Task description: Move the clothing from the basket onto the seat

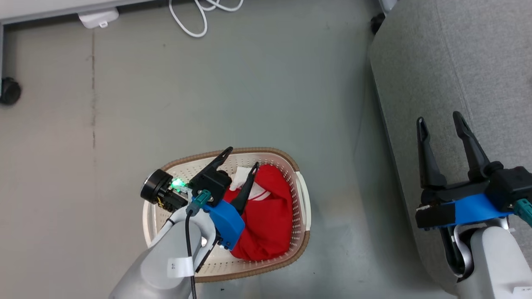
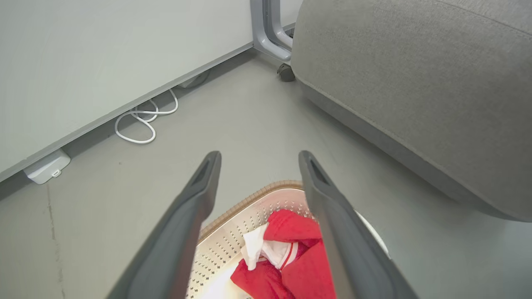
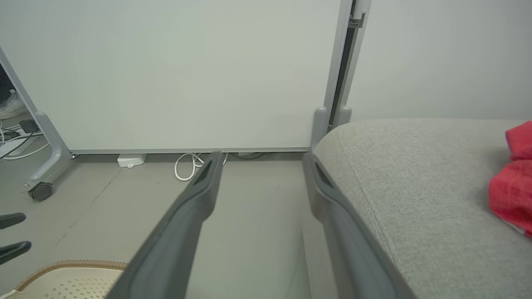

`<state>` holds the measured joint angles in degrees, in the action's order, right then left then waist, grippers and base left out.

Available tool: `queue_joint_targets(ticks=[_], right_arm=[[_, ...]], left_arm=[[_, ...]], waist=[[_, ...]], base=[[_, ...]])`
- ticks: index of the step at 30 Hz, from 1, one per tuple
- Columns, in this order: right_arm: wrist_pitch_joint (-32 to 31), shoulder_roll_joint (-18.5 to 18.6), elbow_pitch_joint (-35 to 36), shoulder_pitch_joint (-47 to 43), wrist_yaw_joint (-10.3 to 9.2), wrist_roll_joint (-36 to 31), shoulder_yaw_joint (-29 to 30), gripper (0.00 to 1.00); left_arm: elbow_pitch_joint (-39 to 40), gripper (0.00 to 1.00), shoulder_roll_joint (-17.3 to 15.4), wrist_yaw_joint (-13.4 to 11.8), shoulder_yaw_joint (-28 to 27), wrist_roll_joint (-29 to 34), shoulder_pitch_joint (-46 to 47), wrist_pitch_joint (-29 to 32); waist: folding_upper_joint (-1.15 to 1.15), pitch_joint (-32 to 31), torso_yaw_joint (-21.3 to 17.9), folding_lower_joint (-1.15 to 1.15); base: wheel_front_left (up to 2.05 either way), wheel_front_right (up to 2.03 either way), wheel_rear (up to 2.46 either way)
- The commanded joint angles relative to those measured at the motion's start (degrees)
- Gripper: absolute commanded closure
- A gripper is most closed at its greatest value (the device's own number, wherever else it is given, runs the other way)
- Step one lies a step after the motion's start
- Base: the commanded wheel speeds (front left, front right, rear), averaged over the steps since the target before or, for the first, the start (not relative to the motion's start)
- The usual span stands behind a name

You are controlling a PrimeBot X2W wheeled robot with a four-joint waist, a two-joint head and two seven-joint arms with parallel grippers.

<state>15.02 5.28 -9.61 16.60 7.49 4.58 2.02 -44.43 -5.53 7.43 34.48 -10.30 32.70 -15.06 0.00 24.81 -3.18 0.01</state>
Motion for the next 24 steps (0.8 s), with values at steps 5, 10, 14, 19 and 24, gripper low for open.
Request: queue_joint_targets(ticks=[5,10,14,19,24], right_arm=[[0.24,0.94,0.91,3.03,0.01,-0.21,-0.22,0.0],[0.24,1.35,1.66,4.81,0.01,-0.32,-0.44,0.0],[0.23,1.76,2.46,6.31,0.01,-0.48,-0.38,0.0],[0.23,2.32,3.45,7.47,0.01,-0.67,-0.15,0.0],[0.24,2.65,4.35,8.75,0.01,-0.78,-0.01,0.0]], left_arm=[[-6.54,0.0,-0.39,0.04,5.48,-2.98,4.96,-0.17],[-12.15,0.0,-0.03,0.04,10.37,-6.02,8.25,-0.16],[-15.68,0.0,0.49,0.04,13.87,-8.71,10.69,-0.17],[-19.92,0.0,1.19,0.04,18.3,-12.94,13.86,1.04],[-21.81,0.0,1.36,0.04,21.85,-16.42,15.34,3.75]], waist=[[0.0,6.46,-1.21,-0.01],[0.0,10.18,-1.61,-0.01],[0.0,13.22,-1.57,-0.01],[0.0,17.13,-1.32,-0.01],[0.0,20.02,-1.3,-0.01]], base=[[0.0,0.0,0.0],[0.0,0.0,0.0],[0.0,0.0,0.0],[0.0,0.0,0.0],[0.0,0.0,0.0]])
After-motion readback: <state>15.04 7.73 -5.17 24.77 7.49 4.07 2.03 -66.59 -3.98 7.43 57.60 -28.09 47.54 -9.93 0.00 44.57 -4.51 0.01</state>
